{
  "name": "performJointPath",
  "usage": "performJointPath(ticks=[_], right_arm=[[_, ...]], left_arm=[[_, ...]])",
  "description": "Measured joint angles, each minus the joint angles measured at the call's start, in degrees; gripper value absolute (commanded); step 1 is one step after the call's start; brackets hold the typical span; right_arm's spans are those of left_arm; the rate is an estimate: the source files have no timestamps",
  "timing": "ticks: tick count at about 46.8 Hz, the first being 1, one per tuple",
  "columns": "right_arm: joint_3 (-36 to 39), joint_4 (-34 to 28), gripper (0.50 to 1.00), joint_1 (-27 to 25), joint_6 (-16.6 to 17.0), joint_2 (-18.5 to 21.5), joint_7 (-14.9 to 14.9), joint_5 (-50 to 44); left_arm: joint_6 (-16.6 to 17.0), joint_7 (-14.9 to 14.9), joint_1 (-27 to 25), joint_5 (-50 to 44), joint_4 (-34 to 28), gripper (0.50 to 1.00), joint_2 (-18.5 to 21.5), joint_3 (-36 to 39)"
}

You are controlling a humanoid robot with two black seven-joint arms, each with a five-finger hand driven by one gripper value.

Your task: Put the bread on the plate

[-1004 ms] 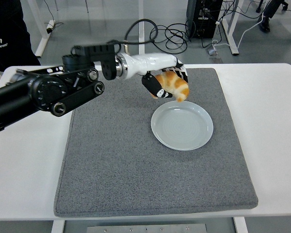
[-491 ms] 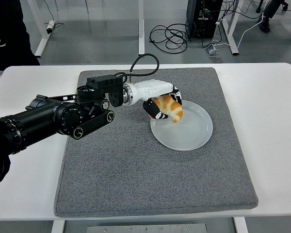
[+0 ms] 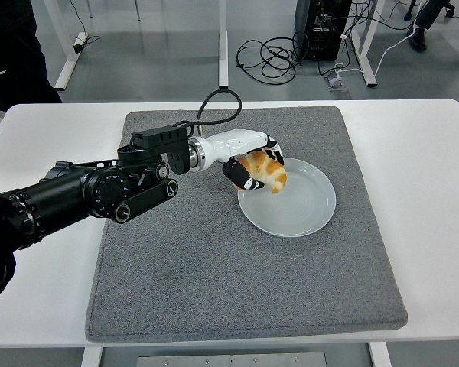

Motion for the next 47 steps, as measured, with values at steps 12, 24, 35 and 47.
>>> performJointPath(ticks=[12, 24, 35, 47], right_arm=[[0.0, 0.0, 1.000, 0.0, 0.0, 0.0, 0.0, 0.0], [0.0, 0.0, 1.000, 0.0, 0.0, 0.0, 0.0, 0.0], [0.0, 0.0, 1.000, 0.0, 0.0, 0.0, 0.0, 0.0], [0.0, 0.0, 1.000, 0.0, 0.0, 0.0, 0.0, 0.0]], left_arm=[[-0.1, 0.0, 0.6, -2.0, 0.0, 0.569, 0.0, -0.1], [-0.5, 0.4, 0.1, -7.2, 0.0, 0.775, 0.0, 0.1], [-0.6, 0.4, 0.6, -7.4, -0.1, 0.831, 0.0, -0.1], [-0.6, 0.1, 0.7, -7.4, -0.8, 0.934, 0.0, -0.2]])
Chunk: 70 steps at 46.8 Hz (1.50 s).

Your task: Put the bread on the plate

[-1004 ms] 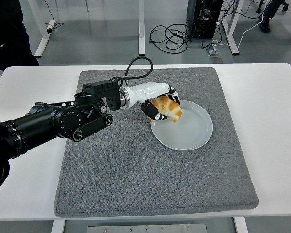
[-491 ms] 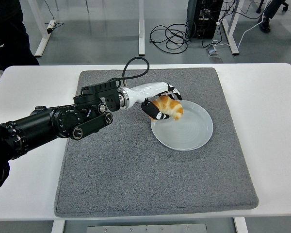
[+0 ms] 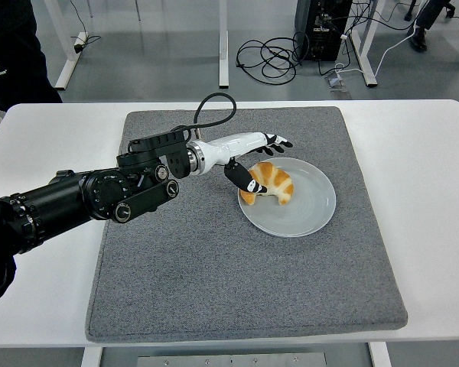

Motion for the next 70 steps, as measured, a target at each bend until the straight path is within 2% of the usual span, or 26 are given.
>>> performJointPath(ticks=[6, 17, 31, 56, 62, 70], right_arm=[[0.0, 0.0, 1.000, 0.0, 0.0, 0.0, 0.0, 0.0], [0.0, 0.0, 1.000, 0.0, 0.0, 0.0, 0.0, 0.0], [0.0, 0.0, 1.000, 0.0, 0.0, 0.0, 0.0, 0.0], [0.0, 0.0, 1.000, 0.0, 0.0, 0.0, 0.0, 0.0], [0.0, 0.0, 1.000, 0.0, 0.0, 0.0, 0.0, 0.0], [0.0, 0.0, 1.000, 0.0, 0.0, 0.0, 0.0, 0.0]], left_arm=[[-0.1, 0.0, 0.5, -3.7, -0.1, 0.968, 0.0, 0.0], [-0.7, -0.1, -1.3, -7.4, -0.2, 0.968, 0.0, 0.3], [0.4, 0.3, -3.1, -9.8, -0.1, 0.968, 0.0, -1.9], [-0.3, 0.0, -4.5, -18.3, -0.2, 0.968, 12.0, -5.6], [-3.6, 0.0, -4.5, -22.2, -0.2, 0.968, 15.9, -7.3], [-11.7, 0.0, -4.4, -27.3, -0.2, 0.968, 22.7, -11.8]])
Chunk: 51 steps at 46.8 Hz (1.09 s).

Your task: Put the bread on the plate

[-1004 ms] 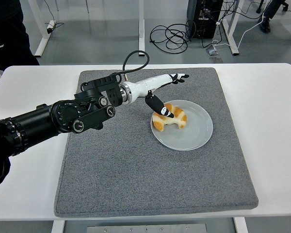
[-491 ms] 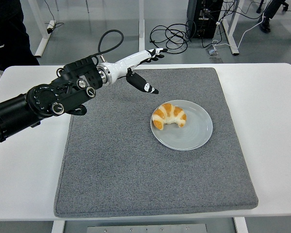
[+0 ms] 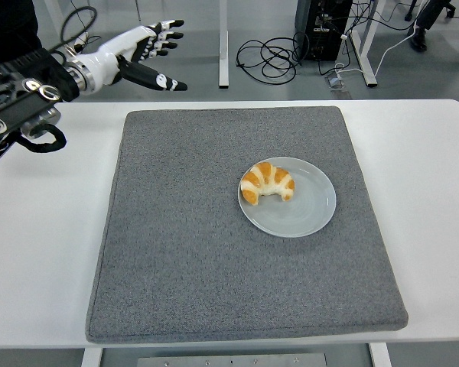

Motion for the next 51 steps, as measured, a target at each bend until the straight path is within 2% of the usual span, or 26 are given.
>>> performJointPath(ticks=[10, 20, 31, 38, 51], right_arm=[[0.0, 0.0, 1.000, 0.0, 0.0, 0.0, 0.0, 0.0], [0.0, 0.0, 1.000, 0.0, 0.0, 0.0, 0.0, 0.0], [0.0, 0.0, 1.000, 0.0, 0.0, 0.0, 0.0, 0.0], [0.0, 0.0, 1.000, 0.0, 0.0, 0.0, 0.0, 0.0], [0.1, 0.1, 1.000, 0.0, 0.1, 0.0, 0.0, 0.0]], left_arm=[[-6.5, 0.0, 1.4, -3.4, 0.0, 0.968, 6.7, -5.0], [-14.8, 0.0, 4.9, -11.3, 0.0, 0.969, 12.3, -9.6], [-23.0, -0.1, 11.2, -14.9, 0.0, 0.969, 13.7, -16.0], [-23.8, -0.1, 16.5, -16.7, 0.1, 0.971, 11.6, -20.8], [-23.8, -0.2, 21.7, -20.1, 0.2, 0.971, 7.2, -25.6]])
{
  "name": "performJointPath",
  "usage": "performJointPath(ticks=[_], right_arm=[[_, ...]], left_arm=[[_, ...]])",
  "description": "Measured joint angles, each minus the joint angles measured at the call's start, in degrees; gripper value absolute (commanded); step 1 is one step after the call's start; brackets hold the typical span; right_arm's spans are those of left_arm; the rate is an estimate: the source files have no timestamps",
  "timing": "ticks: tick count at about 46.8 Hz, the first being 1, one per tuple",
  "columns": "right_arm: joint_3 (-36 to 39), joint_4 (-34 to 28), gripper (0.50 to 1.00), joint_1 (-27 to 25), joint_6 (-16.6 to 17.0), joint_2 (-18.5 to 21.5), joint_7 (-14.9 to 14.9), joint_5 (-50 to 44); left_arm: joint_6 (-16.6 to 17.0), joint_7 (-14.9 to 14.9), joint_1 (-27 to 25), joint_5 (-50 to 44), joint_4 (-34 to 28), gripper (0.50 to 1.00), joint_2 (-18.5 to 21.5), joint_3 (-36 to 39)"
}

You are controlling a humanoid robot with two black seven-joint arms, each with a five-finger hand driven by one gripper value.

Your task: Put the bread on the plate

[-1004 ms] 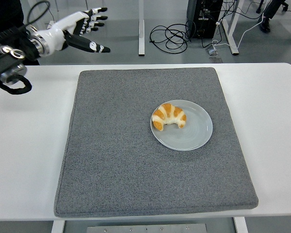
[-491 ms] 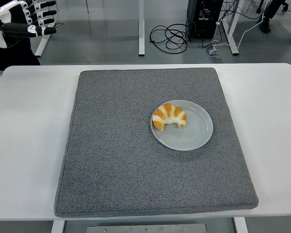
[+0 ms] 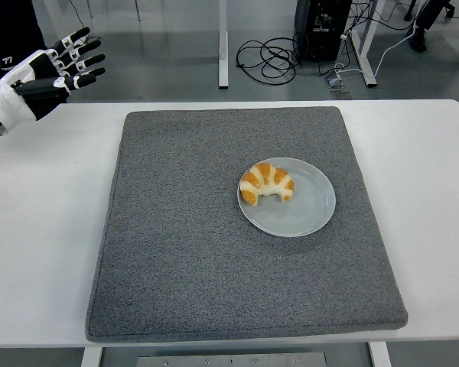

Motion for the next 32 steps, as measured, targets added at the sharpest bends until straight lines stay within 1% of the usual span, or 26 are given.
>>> performJointPath(ticks=[10, 17, 32], right_arm=[[0.0, 0.0, 1.000, 0.0, 0.0, 0.0, 0.0, 0.0], [0.0, -0.1, 1.000, 0.0, 0.0, 0.0, 0.0, 0.0], [0.3, -0.1, 1.000, 0.1, -0.2, 0.0, 0.0, 0.0]], left_arm=[[0.0, 0.1, 3.2, -1.0, 0.8, 0.971, -3.1, -0.5], [0.3, 0.1, 4.0, -0.9, 1.5, 0.971, -5.3, 0.0], [0.9, 0.1, 4.8, -0.9, 1.6, 0.971, -6.0, 0.1]])
